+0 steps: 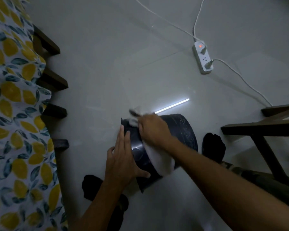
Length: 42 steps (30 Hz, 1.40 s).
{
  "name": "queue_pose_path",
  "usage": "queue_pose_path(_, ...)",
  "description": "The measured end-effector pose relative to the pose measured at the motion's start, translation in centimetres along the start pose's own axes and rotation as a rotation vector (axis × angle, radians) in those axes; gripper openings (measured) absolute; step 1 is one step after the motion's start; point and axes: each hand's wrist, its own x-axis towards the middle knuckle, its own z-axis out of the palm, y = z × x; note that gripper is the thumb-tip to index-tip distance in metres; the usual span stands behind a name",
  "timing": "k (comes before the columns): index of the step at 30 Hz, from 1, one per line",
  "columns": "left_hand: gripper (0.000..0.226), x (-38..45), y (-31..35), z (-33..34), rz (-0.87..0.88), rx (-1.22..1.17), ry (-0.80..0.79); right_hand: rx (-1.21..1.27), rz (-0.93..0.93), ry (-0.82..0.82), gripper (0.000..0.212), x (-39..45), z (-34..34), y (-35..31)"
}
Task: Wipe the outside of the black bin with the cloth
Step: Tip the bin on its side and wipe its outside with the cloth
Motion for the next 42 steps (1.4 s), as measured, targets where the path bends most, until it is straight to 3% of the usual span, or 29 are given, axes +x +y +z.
queue_pose_path(2, 0.168, -0.3, 0.2, -0.1, -0.025, 0.034, -0.024, 0.073, 0.137, -0.249, 0.037, 4.5, -0.6, -0.3)
queue_pose_path(3, 0.168, -0.1, 0.1, -0.2, -0.039, 0.040, -0.031, 0.092, 0.164, -0.291, 0.037, 5.5, -0.3, 0.0)
queue_pose_path(4, 0.168, 0.3, 0.1, -0.5, -0.036, 0.045, -0.034, 0.067, 0.156, -0.261, 0.035, 5.1, 0.1, 0.0)
queue_pose_path(6, 0.169, 1.2, -0.2, -1.1, -0.026, 0.041, -0.040, 0.065, 0.116, -0.023, 0.029, 1.9, 1.2, -0.1)
queue_pose_path(8, 0.169, 1.9, -0.6, -1.3, -0.033, 0.025, -0.053, 0.105, 0.052, 0.114, 0.033, -4.4, 2.7, -0.3)
queue_pose_path(11, 0.170, 1.7, -0.8, -0.6, -0.010, 0.003, -0.057, 0.079, -0.045, 0.133, 0.059, -12.8, 4.7, -0.8)
queue_pose_path(13, 0.172, 1.1, -0.8, -0.1, -0.014, -0.010, -0.026, 0.028, -0.086, 0.139, 0.056, -11.9, 4.6, -0.1)
queue_pose_path(16, 0.169, 0.5, -0.3, 0.0, -0.010, 0.051, -0.029, 0.045, 0.121, 0.110, 0.048, -4.3, 2.5, 0.1)
queue_pose_path(20, 0.170, 0.6, 0.4, -0.5, -0.040, 0.081, -0.033, 0.098, 0.444, -0.224, 0.042, 4.2, -0.6, 3.3)
queue_pose_path(22, 0.171, 0.9, 0.4, -0.7, -0.048, 0.090, -0.042, 0.097, 0.535, -0.163, 0.039, 4.1, -0.9, 5.2)
queue_pose_path(23, 0.171, 1.0, 0.3, -0.8, -0.043, 0.094, -0.045, 0.074, 0.552, -0.048, 0.037, 3.1, -0.6, 5.3)
queue_pose_path(26, 0.165, 1.2, -0.1, -0.3, -0.014, 0.072, -0.004, 0.049, 0.429, 0.288, 0.037, -3.5, 2.0, 1.6)
queue_pose_path(30, 0.121, 0.2, -0.8, 1.6, 0.056, -0.031, 0.172, 0.141, 0.019, 0.187, 0.050, -9.0, 5.2, -3.8)
queue_pose_path(32, 0.133, 0.3, -1.0, 1.8, 0.050, -0.029, 0.123, 0.070, 0.002, 0.175, 0.046, -5.4, 4.9, -2.9)
queue_pose_path(35, 0.167, 0.9, -1.0, 1.1, -0.004, 0.012, 0.007, 0.055, 0.192, 0.085, 0.036, 0.9, 2.4, 0.0)
queue_pose_path(37, 0.172, 1.0, -0.5, 0.8, -0.046, 0.041, -0.016, 0.050, 0.341, 0.002, 0.034, 2.5, 1.0, 3.0)
queue_pose_path(42, 0.172, 0.3, 0.0, 1.7, -0.163, -0.073, -0.057, 0.194, 0.691, 0.348, 0.031, -3.4, -0.3, 8.8)
